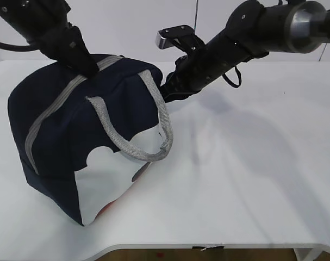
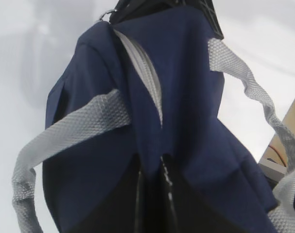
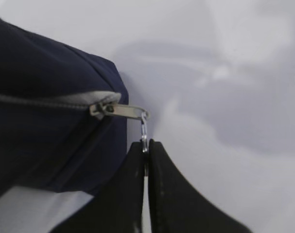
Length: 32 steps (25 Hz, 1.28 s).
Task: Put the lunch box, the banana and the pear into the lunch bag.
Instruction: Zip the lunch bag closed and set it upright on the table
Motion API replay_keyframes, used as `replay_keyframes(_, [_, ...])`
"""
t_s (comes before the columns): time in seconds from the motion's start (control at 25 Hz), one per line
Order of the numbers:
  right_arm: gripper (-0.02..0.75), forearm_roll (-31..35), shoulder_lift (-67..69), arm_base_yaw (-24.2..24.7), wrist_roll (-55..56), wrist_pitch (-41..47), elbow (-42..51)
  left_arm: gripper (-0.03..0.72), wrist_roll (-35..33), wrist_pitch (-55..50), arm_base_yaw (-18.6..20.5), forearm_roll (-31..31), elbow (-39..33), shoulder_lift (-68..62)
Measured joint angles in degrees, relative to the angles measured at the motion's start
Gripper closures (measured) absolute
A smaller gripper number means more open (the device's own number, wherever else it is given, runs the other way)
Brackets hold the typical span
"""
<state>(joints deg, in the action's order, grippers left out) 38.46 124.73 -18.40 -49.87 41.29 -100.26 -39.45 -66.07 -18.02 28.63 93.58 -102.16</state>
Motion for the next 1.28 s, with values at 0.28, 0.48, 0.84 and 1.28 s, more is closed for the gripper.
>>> replay_keyframes(0.28, [0.732, 0.11, 0.15, 0.00, 0.20, 0.41, -0.10, 0.675, 0.00, -0.12, 0.00, -0.11, 0.00, 0.00])
replay_keyframes(0.48, [0.729, -0.47, -0.56, 0.00, 0.28, 0.53, -0.10, 0.675, 0.00, -0.57, 0.00, -0.11, 0.00, 0.00])
replay_keyframes(0.84, [0.486, -1.07, -0.95, 0.09, 0.94, 0.64, -0.10, 0.622, 0.76, -0.84, 0.00, -0.11, 0.00, 0.00])
replay_keyframes(1.28, [0.337, -6.55, -2.95, 0.09, 1.23, 2.00, -2.88, 0.312, 1.88, -0.56, 0.00, 0.10, 0.49, 0.49])
